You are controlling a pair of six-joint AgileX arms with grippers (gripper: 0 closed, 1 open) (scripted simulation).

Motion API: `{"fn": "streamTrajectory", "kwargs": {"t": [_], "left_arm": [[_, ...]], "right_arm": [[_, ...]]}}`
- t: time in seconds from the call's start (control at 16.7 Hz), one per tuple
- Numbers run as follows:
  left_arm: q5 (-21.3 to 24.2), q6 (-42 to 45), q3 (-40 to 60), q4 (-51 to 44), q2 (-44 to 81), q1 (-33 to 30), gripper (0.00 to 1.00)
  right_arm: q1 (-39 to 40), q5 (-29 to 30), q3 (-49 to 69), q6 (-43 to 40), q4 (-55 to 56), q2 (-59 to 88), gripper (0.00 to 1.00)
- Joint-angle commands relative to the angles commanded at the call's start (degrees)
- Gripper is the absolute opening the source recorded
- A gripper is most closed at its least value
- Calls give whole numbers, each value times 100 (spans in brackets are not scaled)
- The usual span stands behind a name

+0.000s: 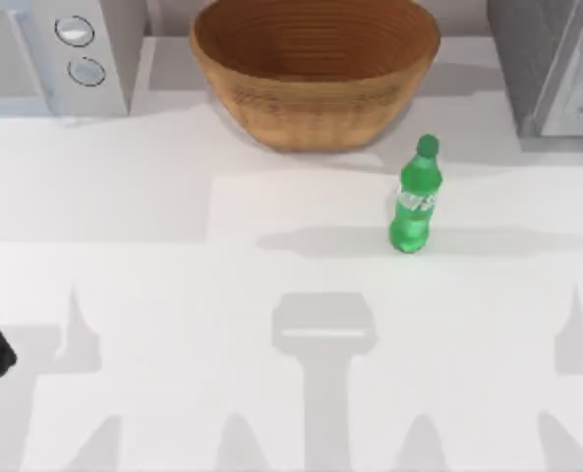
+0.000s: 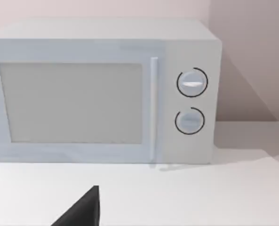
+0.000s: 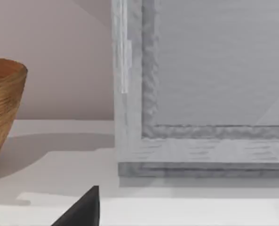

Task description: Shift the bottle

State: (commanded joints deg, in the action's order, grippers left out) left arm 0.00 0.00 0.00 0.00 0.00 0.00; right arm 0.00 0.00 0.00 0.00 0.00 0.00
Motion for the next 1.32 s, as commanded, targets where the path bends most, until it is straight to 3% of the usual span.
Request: {"fn": "streamTrajectory", "kwargs": {"t": [0.24, 0.54, 1.32], "left_arm": [[0, 0, 0, 0, 0, 0, 100], [0, 0, 0, 0, 0, 0, 100], [0, 0, 0, 0, 0, 0, 100]], "right_arm": [[13, -65, 50, 4, 175, 174, 100], [87, -530, 370, -14, 1552, 1683, 100], [565, -2640, 1479, -254, 7135, 9605, 100]]}}
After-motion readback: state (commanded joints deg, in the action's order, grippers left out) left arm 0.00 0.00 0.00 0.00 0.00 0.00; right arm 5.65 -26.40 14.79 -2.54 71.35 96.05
